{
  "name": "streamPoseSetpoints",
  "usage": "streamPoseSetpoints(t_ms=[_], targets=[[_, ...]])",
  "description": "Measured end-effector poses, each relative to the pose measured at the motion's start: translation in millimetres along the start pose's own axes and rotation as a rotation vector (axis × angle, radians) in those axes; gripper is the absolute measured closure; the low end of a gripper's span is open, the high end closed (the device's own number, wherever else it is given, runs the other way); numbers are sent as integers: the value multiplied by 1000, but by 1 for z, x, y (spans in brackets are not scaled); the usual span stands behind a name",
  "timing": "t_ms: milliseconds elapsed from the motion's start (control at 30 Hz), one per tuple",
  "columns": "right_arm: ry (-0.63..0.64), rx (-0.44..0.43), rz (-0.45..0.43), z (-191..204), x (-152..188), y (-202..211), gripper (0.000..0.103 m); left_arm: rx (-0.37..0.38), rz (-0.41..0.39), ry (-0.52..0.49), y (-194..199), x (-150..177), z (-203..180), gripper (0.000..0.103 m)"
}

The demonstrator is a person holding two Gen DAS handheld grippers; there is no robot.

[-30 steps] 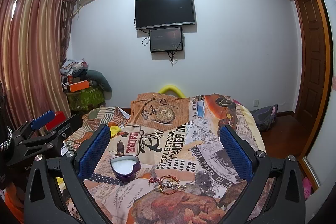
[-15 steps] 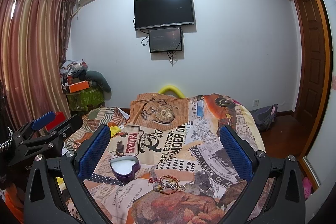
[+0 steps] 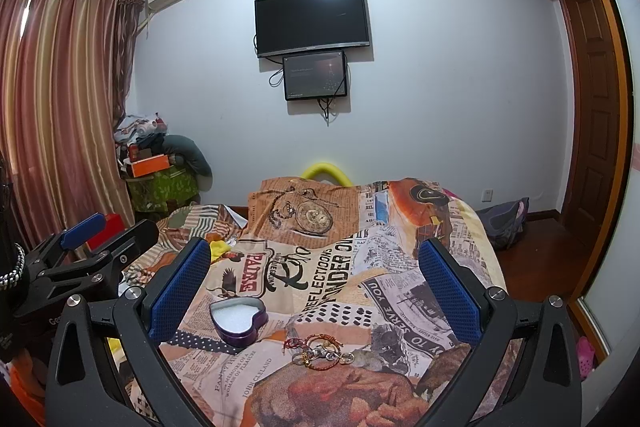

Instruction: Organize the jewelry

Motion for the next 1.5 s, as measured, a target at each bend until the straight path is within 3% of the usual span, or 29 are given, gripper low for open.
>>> streamPoseSetpoints(t_ms=[1033, 1267, 1500], targets=[[2, 19, 10, -5, 4, -5, 0, 7, 13, -9, -9, 3, -2, 0], [22, 82, 78, -23, 21, -32, 0, 38, 97, 22, -41, 19, 2, 0], [72, 143, 216, -42, 63, -73, 0, 30, 263, 86, -87, 62, 17, 0]])
Point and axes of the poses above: each gripper's, at about its wrist camera, not at the fingertips, and y roughly against the way its jaws point, z to its left, x to its underside, the point moved 7 cm from there along -y, roughly the way its jaws point, and after that the axes turned 14 degrees about x, right-handed, at the moved point
